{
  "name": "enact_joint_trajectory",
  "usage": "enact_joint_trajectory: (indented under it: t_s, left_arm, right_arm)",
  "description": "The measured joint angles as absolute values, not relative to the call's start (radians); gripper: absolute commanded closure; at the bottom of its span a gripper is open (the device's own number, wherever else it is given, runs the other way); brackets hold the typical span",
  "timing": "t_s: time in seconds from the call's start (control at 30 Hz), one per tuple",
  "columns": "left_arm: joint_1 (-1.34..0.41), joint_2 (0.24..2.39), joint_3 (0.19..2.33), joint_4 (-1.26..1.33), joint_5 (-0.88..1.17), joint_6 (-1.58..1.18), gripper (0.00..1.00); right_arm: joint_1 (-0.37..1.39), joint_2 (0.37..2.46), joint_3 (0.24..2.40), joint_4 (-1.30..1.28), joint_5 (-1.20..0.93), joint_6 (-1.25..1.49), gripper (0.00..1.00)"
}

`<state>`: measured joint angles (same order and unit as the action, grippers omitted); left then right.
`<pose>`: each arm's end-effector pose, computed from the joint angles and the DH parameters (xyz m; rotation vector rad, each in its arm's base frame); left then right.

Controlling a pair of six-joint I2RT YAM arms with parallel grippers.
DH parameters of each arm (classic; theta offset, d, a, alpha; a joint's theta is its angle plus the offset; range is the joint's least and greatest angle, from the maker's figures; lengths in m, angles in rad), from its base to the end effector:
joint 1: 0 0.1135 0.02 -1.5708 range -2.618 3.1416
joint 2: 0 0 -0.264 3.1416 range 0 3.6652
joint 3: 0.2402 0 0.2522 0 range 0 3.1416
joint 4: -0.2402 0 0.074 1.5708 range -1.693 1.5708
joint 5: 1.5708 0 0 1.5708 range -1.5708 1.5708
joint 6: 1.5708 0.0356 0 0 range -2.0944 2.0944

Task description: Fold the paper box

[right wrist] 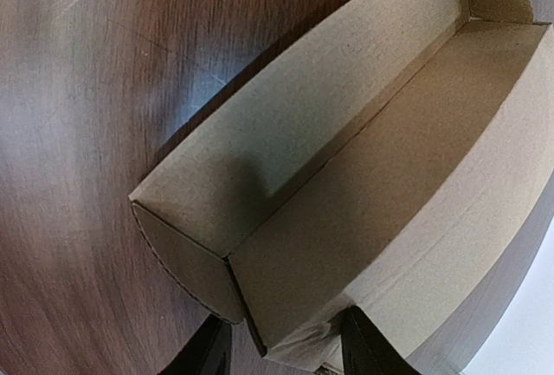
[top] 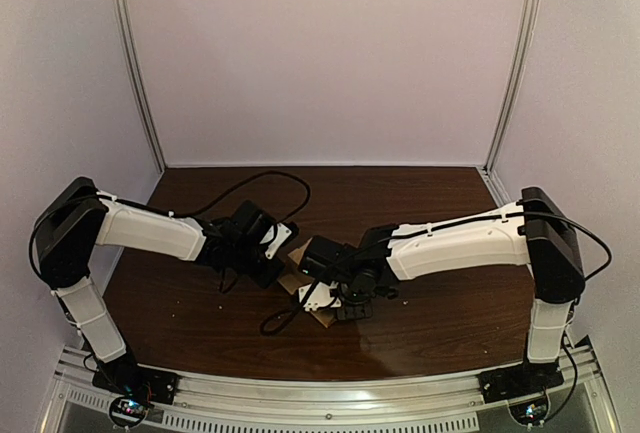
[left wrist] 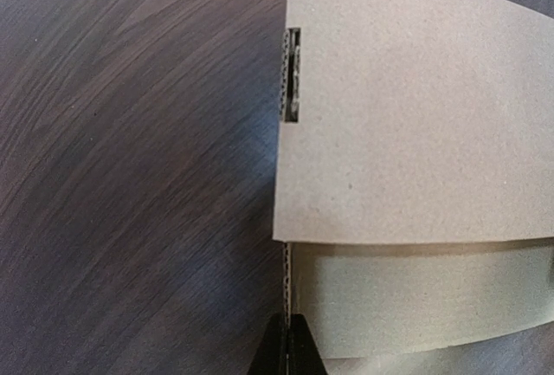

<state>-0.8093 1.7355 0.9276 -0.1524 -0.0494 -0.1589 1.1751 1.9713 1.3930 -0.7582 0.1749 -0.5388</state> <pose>0.2350 -0.2440 0.1486 0.7992 2.4327 -0.3195 0.1546 0.3539 0.1669 -2.1439 1.8962 -0.1330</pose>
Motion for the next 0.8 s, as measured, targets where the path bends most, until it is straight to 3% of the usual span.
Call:
enact_joint_trajectory:
  t_s: [0.8]
  left_arm:
    - [-0.809,1.736,0.978,-0.259,-0.049,-0.163,1.0]
  right_arm:
    - [1.189,1.978,1.39,-0.735,0.211,-0.508,0.59]
